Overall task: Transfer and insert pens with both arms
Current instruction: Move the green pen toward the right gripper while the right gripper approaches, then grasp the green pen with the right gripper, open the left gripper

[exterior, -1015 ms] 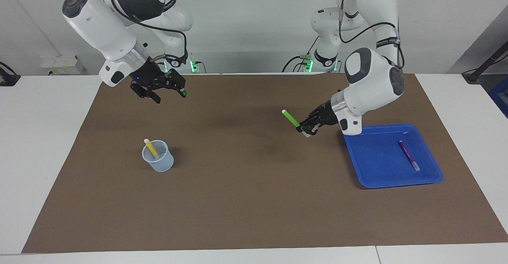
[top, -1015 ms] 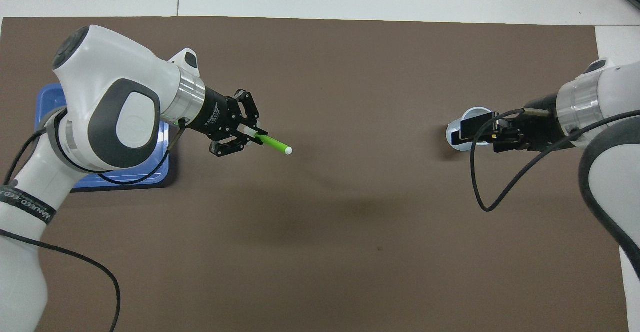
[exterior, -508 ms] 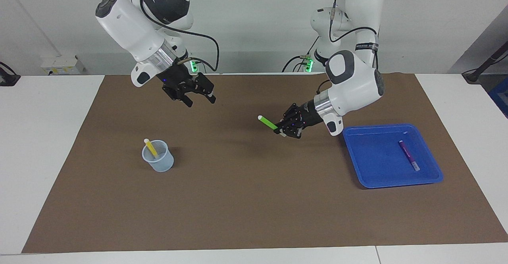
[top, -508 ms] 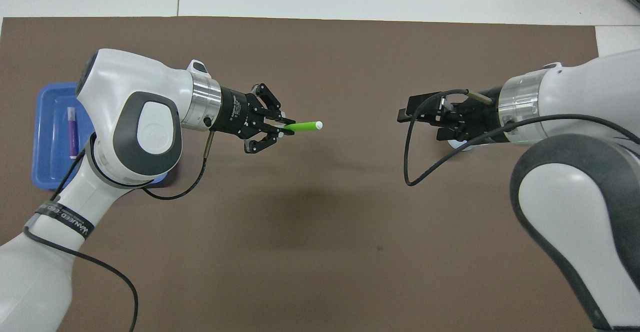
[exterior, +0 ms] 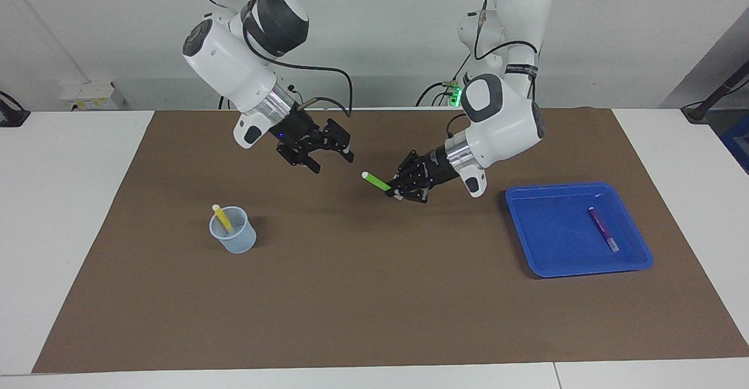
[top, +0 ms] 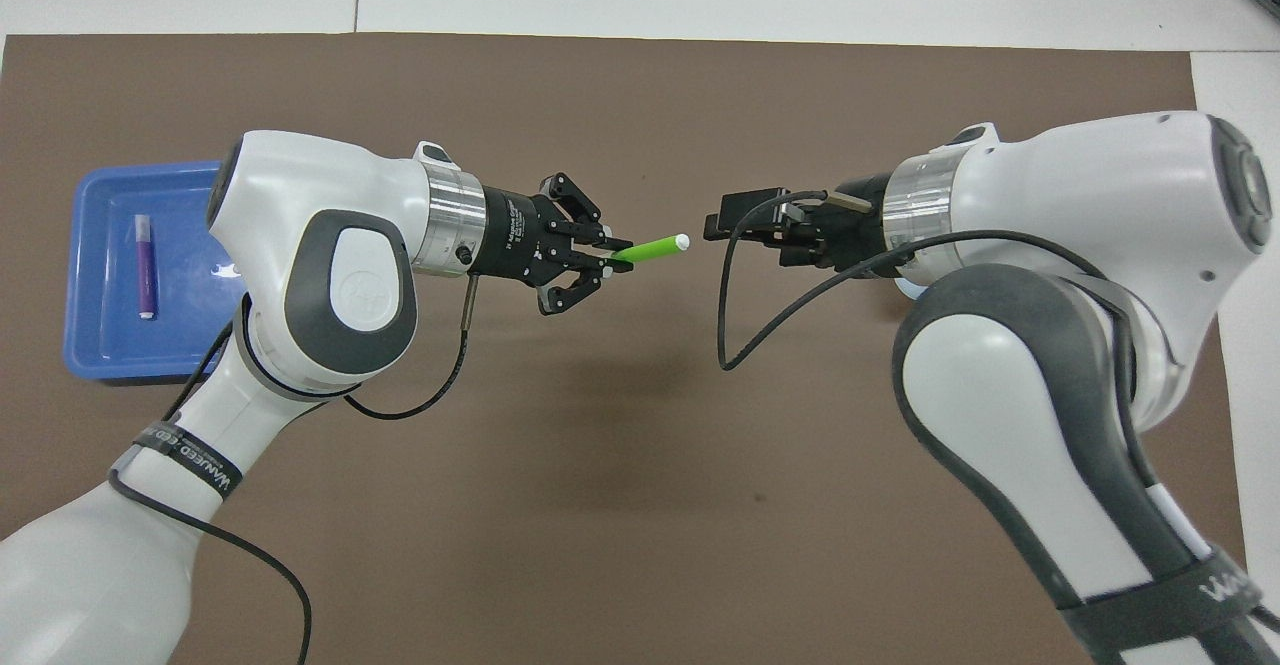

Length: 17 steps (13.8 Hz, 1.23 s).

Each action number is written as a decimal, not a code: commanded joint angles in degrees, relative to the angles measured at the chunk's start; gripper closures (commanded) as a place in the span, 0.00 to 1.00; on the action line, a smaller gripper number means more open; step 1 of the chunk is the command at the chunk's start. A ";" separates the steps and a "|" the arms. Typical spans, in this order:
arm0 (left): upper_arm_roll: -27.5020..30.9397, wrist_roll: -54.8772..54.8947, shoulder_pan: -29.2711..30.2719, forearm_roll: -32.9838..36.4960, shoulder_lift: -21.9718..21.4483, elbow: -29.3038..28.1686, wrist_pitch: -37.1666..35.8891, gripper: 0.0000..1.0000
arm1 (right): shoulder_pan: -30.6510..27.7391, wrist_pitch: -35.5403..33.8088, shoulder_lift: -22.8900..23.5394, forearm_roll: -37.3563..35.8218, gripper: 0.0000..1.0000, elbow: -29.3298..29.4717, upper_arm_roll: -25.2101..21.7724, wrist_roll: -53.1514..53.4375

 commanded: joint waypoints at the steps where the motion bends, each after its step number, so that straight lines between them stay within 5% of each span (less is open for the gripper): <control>1: 0.56 -1.16 -2.82 -2.43 -1.29 -1.69 4.29 1.00 | 1.43 2.41 0.95 1.44 0.00 -0.22 0.04 -2.74; 4: 0.56 -1.25 -3.37 -2.52 -1.03 -1.61 4.57 1.00 | 1.52 2.50 1.65 1.44 0.01 -0.22 0.04 -4.67; 10: 0.56 -1.34 -3.54 -2.52 -0.50 -1.61 5.27 1.00 | 1.26 2.50 1.92 1.27 0.31 -0.31 0.04 -6.70; 17: 0.56 -2.13 -5.04 -2.61 -0.41 -1.43 6.51 1.00 | 1.79 4.09 2.88 1.00 0.51 -0.31 0.04 -6.52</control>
